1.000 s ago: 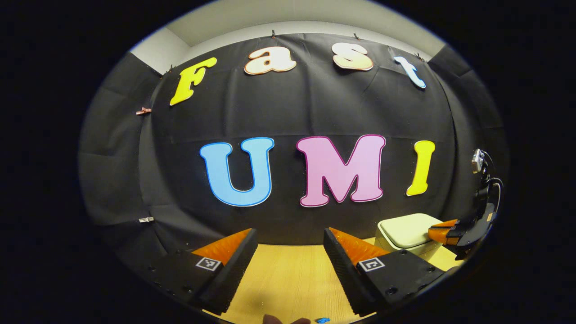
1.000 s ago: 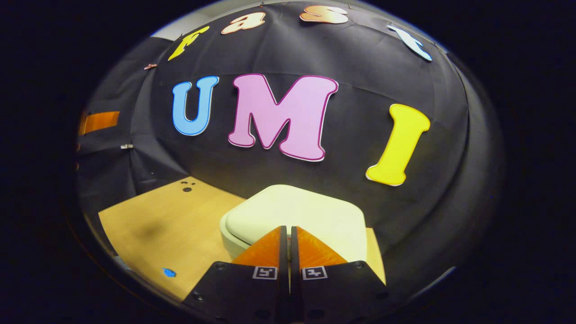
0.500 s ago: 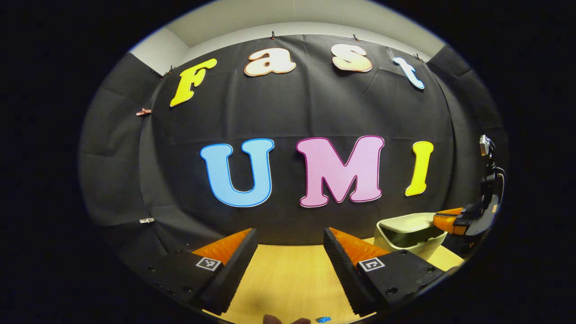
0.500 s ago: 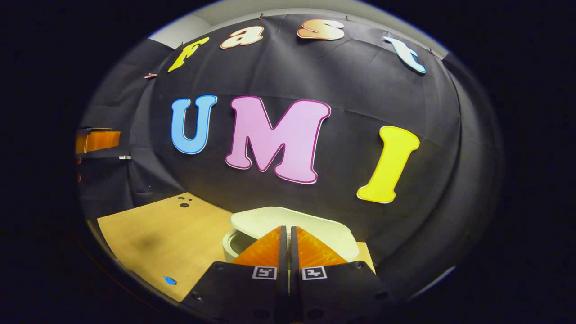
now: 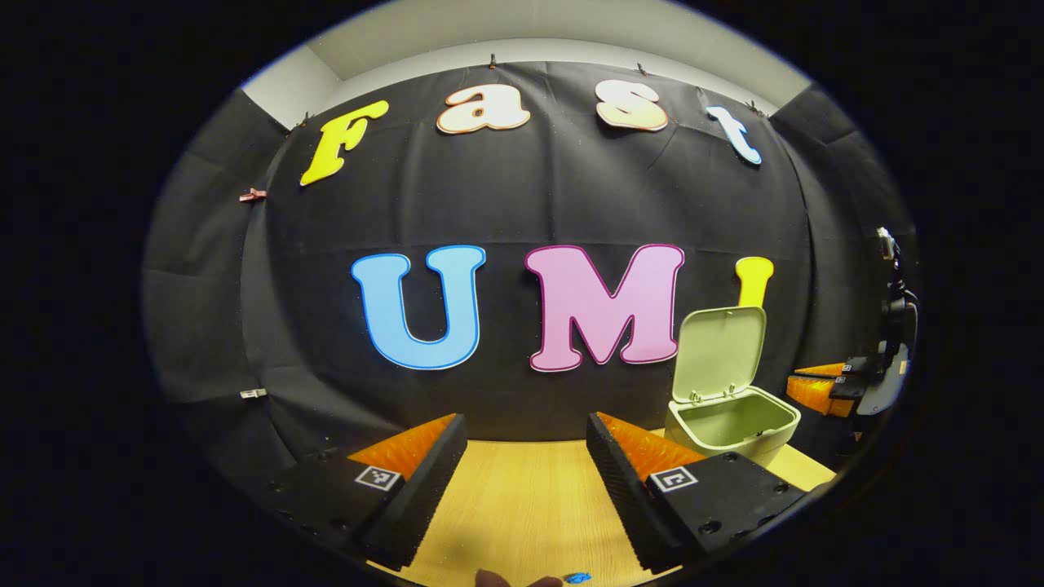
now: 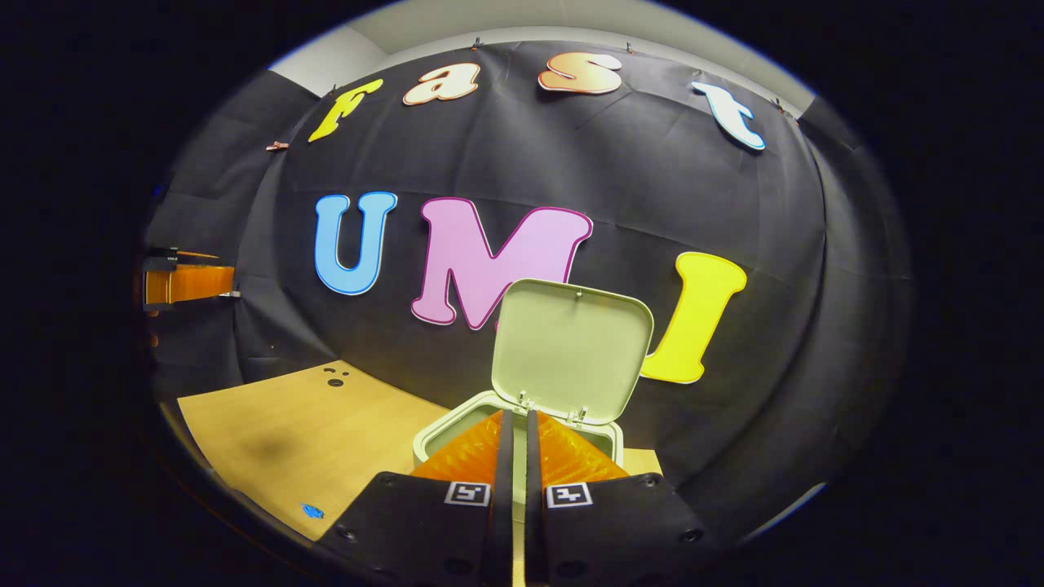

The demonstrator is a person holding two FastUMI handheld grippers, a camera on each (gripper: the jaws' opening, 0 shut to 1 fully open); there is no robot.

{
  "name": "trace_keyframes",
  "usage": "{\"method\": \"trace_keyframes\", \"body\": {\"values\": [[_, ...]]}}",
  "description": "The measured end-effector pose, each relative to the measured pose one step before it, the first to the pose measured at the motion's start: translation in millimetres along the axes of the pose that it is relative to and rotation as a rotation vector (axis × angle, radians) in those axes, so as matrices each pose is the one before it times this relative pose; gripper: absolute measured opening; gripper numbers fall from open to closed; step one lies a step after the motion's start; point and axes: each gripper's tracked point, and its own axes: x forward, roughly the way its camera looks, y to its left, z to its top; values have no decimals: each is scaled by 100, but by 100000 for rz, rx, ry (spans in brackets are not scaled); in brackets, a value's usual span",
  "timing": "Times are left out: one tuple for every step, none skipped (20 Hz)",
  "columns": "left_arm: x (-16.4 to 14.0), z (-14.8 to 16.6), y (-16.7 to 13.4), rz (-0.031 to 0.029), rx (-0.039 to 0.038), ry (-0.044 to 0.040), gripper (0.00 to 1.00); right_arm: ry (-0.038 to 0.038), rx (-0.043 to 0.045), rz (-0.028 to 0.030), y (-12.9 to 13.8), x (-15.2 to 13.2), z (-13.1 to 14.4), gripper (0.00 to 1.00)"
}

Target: Press the lid of the desktop garbage bin to open it, pick up the crumpled paper on the desktop and throw it into the bin, then pick up the pop can on the desktop and drop it into the bin, and finally close the garbage bin lid.

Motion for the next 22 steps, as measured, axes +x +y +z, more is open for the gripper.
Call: {"method": "trace_keyframes", "body": {"values": [[59,-277,-142,-721,-194,506,95,70,-271,267,127,-209,6,11],[92,-298,-184,-978,-636,779,95,-82,227,483,152,-310,93,14],[166,-359,-260,-1009,-841,992,95,-248,667,575,163,-419,17,21],[74,-280,-193,-1038,-897,930,95,-381,846,312,166,-239,196,22],[120,-484,-314,-1557,-904,1011,95,-243,844,60,55,-163,93,39],[59,-354,-298,-1661,-668,1248,95,-281,924,103,164,-219,145,39],[160,-677,-345,-1527,-257,1581,95,-162,985,257,270,-227,89,43],[93,-720,-251,-1130,73,1671,95,83,863,417,195,-327,-33,46],[170,-799,-180,-1254,248,1765,95,290,876,526,325,-178,38,58],[125,-642,-307,-1122,426,1456,95,50,819,358,195,-241,12,64],[102,-707,-325,-1363,652,1146,95,-234,450,52,236,-170,37,69],[48,-571,-517,-1960,1035,695,95,-240,-15,-58,186,-184,79,70],[101,-800,-638,-1856,1589,525,95,-79,-327,-253,122,-178,-27,76],[140,-936,-498,-1383,2230,1232,95,-29,-504,-279,70,-163,5,79],[94,-1195,-314,-1002,2471,1766,95,22,-295,-315,55,-228,-2,80],[213,-1027,-261,-568,2124,2001,95,150,6,-317,-53,-212,-51,80],[214,-1488,-409,-992,1123,2320,95,153,257,-667,-108,-190,-22,83],[278,-1196,-484,-1220,177,2566,94,356,412,-437,-17,-268,-45,85],[240,-1489,-539,-1472,-245,2510,94,303,431,-605,-140,-280,-50,85],[308,-1305,-656,-1926,-366,2383,94,407,212,-584,-145,-244,-165,85],[261,-1516,-611,-2134,137,2546,94,450,-360,-701,-105,-394,-42,85],[391,-1418,-502,-1495,693,2991,99,236,-734,-918,-191,-301,-184,85]]}}
